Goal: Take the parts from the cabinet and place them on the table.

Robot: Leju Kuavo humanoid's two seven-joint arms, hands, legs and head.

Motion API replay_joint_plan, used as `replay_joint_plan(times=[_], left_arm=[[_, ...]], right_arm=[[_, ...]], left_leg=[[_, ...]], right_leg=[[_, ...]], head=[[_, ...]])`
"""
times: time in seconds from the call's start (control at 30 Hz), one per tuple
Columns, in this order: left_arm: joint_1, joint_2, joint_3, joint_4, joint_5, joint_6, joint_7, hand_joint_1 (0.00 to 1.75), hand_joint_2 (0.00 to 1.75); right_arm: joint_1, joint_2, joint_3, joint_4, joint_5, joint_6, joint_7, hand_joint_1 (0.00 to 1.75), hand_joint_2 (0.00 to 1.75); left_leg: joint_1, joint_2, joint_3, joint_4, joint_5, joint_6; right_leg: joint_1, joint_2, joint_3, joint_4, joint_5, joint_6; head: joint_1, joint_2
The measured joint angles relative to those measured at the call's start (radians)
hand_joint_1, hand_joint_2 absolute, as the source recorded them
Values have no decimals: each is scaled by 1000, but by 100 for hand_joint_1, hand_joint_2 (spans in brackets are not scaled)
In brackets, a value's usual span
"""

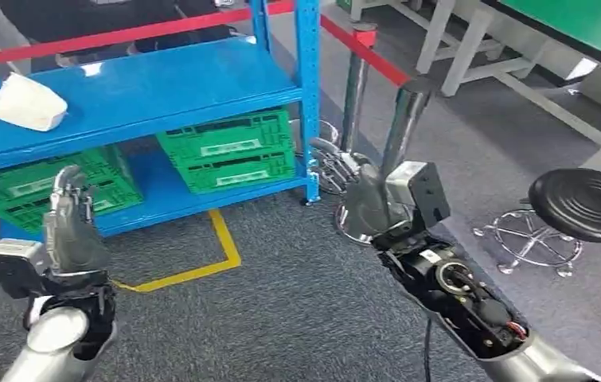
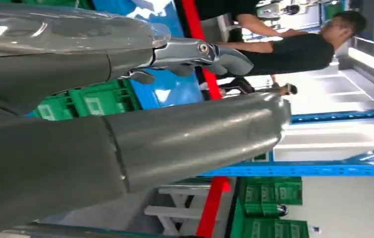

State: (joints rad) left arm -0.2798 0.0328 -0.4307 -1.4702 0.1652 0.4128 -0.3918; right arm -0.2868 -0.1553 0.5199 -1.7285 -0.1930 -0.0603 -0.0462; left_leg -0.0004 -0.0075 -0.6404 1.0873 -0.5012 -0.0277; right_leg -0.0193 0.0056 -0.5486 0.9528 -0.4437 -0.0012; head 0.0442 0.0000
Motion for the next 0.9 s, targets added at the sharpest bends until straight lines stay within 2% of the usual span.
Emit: replay_joint_plan(times=[0.03, 0.07, 0.1, 0.13, 0.17, 0.2, 0.23, 0.27, 0.33, 0.37, 0.4, 0.43, 0.47, 0.5, 0.53, 0.57, 0.6, 0.63, 0.67, 0.73, 0.8, 0.83, 0.9], left_arm=[[2, 0, 0, 0, 0, 0, 1, 0, 0], [5, 1, 0, 0, 0, -1, 3, 0, 0], [6, 2, 0, 0, 0, -3, 3, 0, 0], [6, 2, 0, 0, -1, -3, 4, 0, 0], [5, 4, 0, 0, -2, -3, 4, 0, 0], [4, 5, 0, 0, -3, -3, 4, 0, 0], [3, 6, 0, -1, -3, -3, 4, 0, 0], [2, 7, 0, -1, -4, -4, 4, 0, 0], [2, 7, 0, -4, -4, -5, 5, 0, 0], [2, 9, 0, -4, -4, -5, 5, 0, 0], [2, 10, 0, -4, -4, -5, 5, 0, 0], [2, 10, 0, -7, -5, -3, 7, 0, 0], [1, 11, 0, -9, -7, -3, 7, 0, 0], [1, 11, 0, -9, -8, 1, 8, 0, 0], [4, 11, 0, -9, -8, 4, 11, 0, 0], [6, 12, 0, -9, -8, 6, 11, 0, 0], [9, 13, 0, -9, -8, 6, 13, 0, 0], [11, 13, 0, -9, -8, 6, 14, 0, 0], [12, 13, 0, -9, -8, 7, 14, 0, 0], [12, 13, 0, -10, -8, 8, 14, 0, 0], [12, 13, 0, -11, -8, 13, 16, 0, 0], [13, 14, 0, -13, -9, 15, 17, 0, 0], [14, 15, 0, -15, -10, 16, 18, 0, 0]], right_arm=[[1, 0, 0, -1, 0, 1, 1, 0, 0], [2, 0, 0, -1, 1, 1, 2, 0, 0], [2, 0, 0, -1, 1, 1, 4, 0, 0], [2, 0, 0, -1, 1, 2, 5, 0, 0], [3, 0, 0, -1, 1, 2, 6, 0, 0], [2, 0, 0, -2, 1, 3, 6, 0, 0], [2, 1, 0, -2, 1, 3, 6, 0, 0], [1, 1, 0, -2, 1, 4, 6, 0, 0], [1, 3, 2, -2, 1, 5, 7, 0, 0], [1, 5, 3, -3, 1, 6, 7, 0, 0], [1, 6, 3, -3, 1, 6, 7, 0, 0], [1, 6, 2, -5, 1, 6, 7, 0, 0], [-1, 6, 2, -5, 1, 6, 6, 0, 0], [-3, 6, 3, -4, 1, 7, 6, 0, 0], [-2, 6, 3, -3, 2, 8, 7, 0, 0], [-2, 6, 5, -1, 1, 10, 7, 0, 0], [-2, 6, 6, 2, 2, 11, 7, 0, 0], [-2, 6, 8, 4, 2, 12, 7, 0, 0], [-2, 7, 8, 5, 2, 13, 7, 0, 0], [-6, 7, 8, 5, 2, 14, 6, 0, 0], [-12, 8, 10, 8, 1, 16, 4, 0, 0], [-13, 9, 11, 10, 1, 16, 2, 0, 0], [-13, 10, 11, 13, 1, 17, 0, 0, 0]], left_leg=[[2, 1, -50, 89, -32, -4], [4, 1, -93, 158, -47, -6], [5, 1, -114, 182, -41, -6], [6, 1, -111, 159, -14, -5], [6, 1, -85, 94, 29, -1], [6, 1, -40, -4, 81, 5], [6, 1, 3, -93, 119, 12], [-1, 0, 26, -130, 111, 15], [-2, 0, 25, -135, 108, 20], [-5, -1, 25, -134, 104, 25], [1, -1, 30, -142, 106, 31], [7, 0, 39, -150, 108, 35], [7, 0, 44, -152, 106, 38], [7, 0, 46, -151, 103, 47], [6, 0, 47, -151, 102, 48], [5, 0, 47, -151, 100, 50], [5, 0, 47, -150, 98, 50], [5, -1, 50, -149, 96, 50], [5, -3, 54, -149, 93, 48], [5, -7, 65, -145, 84, 42], [-2, -9, 58, -136, 79, 34], [-1, -9, 52, -136, 83, 27], [-1, -8, 54, -140, 84, 21]], right_leg=[[1, 0, 0, 0, -1, -2], [1, 0, 0, 0, -2, -3], [1, 0, 1, 0, -5, -5], [1, 1, 4, 0, -6, -5], [1, 2, 7, 0, -9, -4], [2, 3, 13, 0, -12, -2], [2, 3, 18, 0, -17, 0], [10, 4, 18, 1, -21, 6], [8, 5, 19, 0, -25, 13], [8, 4, 22, -4, -26, 18], [10, 4, 25, -6, -28, 25], [6, 2, 16, 5, -40, 29], [7, 0, 3, 44, -64, 33], [6, 1, -30, 116, -100, 36], [6, 1, -78, 212, -138, 38], [6, 1, -118, 285, -161, 41], [6, 1, -144, 324, -161, 43], [5, 0, -142, 309, -135, 43], [3, 0, -121, 254, -93, 42], [2, 0, -44, 78, 7, 35], [9, 1, -6, 13, -1, 28], [10, 1, -9, 12, -7, 23], [10, 3, -10, 9, -5, 18]], head=[[-5, 0], [-10, 0], [-14, 0], [-18, 0], [-21, 0], [-23, 0], [-24, 0], [-26, 0], [-23, 0], [-24, 0], [-23, 0], [-22, 0], [-17, 0], [-8, 0], [-2, 0], [0, 0], [2, 0], [4, 0], [9, 0], [19, 0], [21, 0], [21, 0], [18, 0]])
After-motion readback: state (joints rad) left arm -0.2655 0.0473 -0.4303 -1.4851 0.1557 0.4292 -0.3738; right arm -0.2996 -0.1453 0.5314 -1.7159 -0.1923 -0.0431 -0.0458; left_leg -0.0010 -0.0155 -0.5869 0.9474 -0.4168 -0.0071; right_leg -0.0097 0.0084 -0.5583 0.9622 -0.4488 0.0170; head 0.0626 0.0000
